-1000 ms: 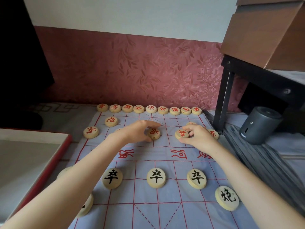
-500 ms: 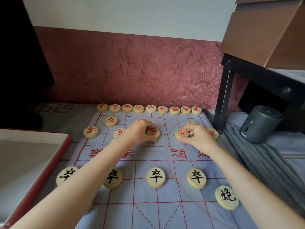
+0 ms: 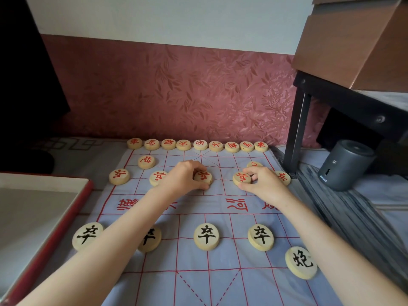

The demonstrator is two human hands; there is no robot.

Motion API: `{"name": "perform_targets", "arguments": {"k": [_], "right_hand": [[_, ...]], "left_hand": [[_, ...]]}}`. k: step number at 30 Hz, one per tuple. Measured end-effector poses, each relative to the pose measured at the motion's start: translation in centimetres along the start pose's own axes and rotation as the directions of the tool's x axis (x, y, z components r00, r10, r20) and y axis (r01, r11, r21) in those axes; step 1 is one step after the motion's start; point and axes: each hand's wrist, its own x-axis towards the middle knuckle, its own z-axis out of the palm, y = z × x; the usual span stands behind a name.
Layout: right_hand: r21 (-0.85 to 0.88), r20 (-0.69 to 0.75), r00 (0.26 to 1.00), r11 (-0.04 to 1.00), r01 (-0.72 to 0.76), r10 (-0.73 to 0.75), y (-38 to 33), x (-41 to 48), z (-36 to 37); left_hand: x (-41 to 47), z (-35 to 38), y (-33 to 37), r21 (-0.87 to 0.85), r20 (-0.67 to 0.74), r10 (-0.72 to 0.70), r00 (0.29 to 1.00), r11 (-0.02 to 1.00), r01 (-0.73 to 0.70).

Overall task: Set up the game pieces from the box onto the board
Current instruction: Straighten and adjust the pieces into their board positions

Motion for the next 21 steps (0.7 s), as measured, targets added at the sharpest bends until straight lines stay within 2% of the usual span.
{"name": "perform_targets", "arguments": {"k": [21], "right_hand": [[-0.023,0.001,1.0,1.0,-0.022,0.022,0.67,0.33,0.39]], "left_hand": [[0.1,-0.11,0.3,0.059,0.034,-0.013,0.999,0.998,0.011]]}}
